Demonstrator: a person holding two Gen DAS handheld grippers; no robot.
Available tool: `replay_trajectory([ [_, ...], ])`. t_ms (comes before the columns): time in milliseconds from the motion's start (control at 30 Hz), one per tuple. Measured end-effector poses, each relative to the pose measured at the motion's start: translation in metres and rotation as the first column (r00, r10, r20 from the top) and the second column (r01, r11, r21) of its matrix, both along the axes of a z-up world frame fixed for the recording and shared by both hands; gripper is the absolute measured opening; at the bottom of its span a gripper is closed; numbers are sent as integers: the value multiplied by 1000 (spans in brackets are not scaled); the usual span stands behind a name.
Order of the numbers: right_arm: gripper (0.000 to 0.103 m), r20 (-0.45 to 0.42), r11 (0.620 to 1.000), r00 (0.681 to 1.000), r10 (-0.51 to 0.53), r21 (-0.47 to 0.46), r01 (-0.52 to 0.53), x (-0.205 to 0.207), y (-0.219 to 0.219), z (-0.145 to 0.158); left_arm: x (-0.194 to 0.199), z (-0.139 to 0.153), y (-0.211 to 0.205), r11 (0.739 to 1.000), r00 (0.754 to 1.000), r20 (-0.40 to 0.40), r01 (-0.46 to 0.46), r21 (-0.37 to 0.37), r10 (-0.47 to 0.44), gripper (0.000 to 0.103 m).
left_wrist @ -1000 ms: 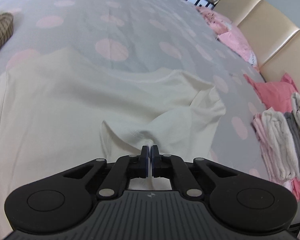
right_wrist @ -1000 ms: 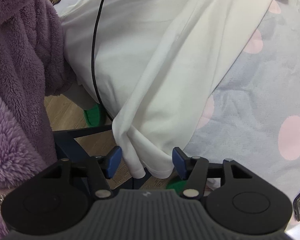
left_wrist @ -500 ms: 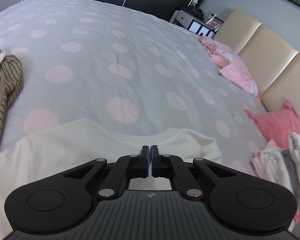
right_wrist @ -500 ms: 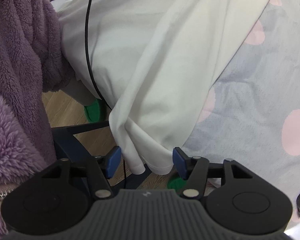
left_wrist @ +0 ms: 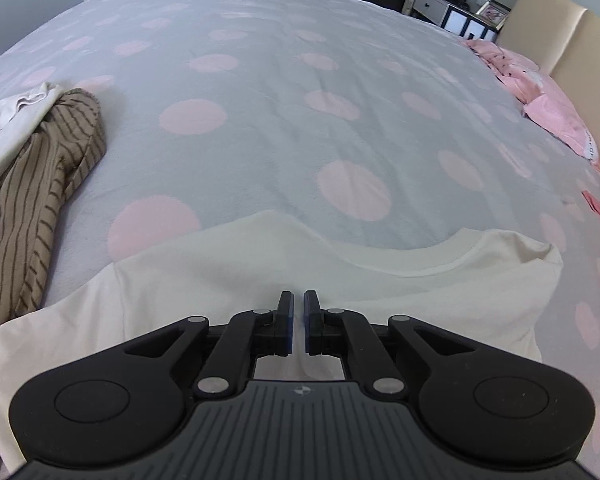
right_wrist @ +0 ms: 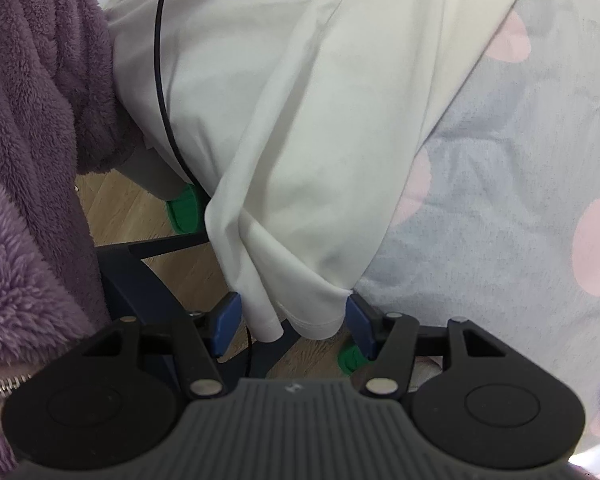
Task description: Fold clothes
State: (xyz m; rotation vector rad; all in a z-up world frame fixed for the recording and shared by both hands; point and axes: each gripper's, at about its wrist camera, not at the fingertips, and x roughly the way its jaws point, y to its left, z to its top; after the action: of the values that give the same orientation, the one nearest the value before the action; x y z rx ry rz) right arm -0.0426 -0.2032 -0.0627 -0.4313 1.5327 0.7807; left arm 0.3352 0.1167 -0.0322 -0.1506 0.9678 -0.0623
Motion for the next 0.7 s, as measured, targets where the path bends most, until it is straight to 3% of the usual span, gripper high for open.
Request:
replay_trajectory([
  [267, 62, 14, 998, 999, -38, 40, 37, -2, -11, 9, -37, 25, 9, 998, 999, 10, 42, -48, -41, 11],
  [400, 61, 13, 994, 998, -55, 93, 53, -5, -19, 16, -77, 39, -2, 989, 991, -1, 131, -69, -131, 11],
  [533, 59, 37, 986, 997, -66, 155, 60, -11, -25, 25, -123, 47, -15, 971, 974, -23, 222, -85, -224, 11],
  [600, 46, 59, 981, 996, -65, 189, 53, -15, -28, 29, -150, 46, -22, 958, 961, -49, 266, -104, -272, 11],
  [700, 45, 64, 970, 996, -66, 237, 49, -21, -26, 27, -189, 39, -34, 936, 936, -89, 327, -128, -339, 11],
])
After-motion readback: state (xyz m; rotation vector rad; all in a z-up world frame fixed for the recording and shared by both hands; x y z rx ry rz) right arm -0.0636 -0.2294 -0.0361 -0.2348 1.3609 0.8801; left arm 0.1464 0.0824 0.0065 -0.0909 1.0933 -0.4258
